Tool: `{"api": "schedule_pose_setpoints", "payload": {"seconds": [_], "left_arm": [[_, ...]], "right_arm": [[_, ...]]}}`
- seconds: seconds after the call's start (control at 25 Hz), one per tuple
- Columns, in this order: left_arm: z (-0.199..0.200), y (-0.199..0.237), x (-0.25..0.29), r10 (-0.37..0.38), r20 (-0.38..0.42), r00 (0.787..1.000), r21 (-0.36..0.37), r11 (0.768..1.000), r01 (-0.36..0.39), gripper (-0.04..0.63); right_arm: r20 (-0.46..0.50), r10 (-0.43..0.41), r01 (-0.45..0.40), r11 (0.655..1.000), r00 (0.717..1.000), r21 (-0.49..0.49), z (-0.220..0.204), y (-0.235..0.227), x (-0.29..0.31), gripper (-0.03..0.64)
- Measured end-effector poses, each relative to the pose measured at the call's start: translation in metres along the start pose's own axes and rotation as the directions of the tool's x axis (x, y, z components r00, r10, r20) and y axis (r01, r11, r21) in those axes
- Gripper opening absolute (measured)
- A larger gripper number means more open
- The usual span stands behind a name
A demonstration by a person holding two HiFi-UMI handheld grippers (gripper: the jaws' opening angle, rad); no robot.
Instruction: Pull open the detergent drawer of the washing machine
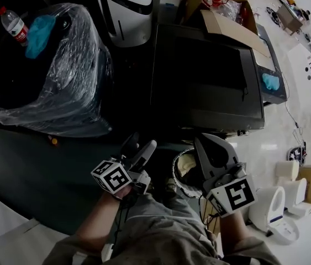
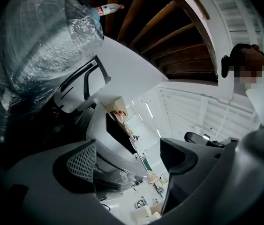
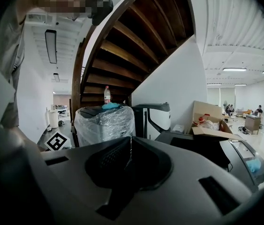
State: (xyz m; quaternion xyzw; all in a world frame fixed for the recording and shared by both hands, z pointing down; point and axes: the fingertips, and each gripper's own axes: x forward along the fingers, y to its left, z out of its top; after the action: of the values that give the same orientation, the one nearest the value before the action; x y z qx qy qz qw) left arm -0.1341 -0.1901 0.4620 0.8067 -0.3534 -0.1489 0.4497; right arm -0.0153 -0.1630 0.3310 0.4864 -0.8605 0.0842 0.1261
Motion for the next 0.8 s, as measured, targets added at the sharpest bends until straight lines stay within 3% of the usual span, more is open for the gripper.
{"api": "schedule_pose_setpoints", "payload": {"seconds": [0.2,0.48,0.8], "left_arm": [[-0.021,0.027,0.014,0.021,0.011,1.000,-0.074,0.997,-0.020,0.422],[-0.057,0.061,0.039,0.018,-0.014,1.000,-0.108,0.994,-0.020,0.434],[-0.095,0.101,0.061,0.020,-0.020,1.000,-0.268,0.963,-0.025,0.434]], "right_arm": [[-0.015,0.013,-0.013,1.000,1.000,0.016,-0.025,-0.011,0.007,0.034],[-0.033,0.029,-0.028,0.999,0.999,0.030,-0.062,-0.028,0.017,0.034],[-0.013,0.046,-0.045,0.996,0.999,0.077,-0.084,-0.035,0.033,0.034]]}}
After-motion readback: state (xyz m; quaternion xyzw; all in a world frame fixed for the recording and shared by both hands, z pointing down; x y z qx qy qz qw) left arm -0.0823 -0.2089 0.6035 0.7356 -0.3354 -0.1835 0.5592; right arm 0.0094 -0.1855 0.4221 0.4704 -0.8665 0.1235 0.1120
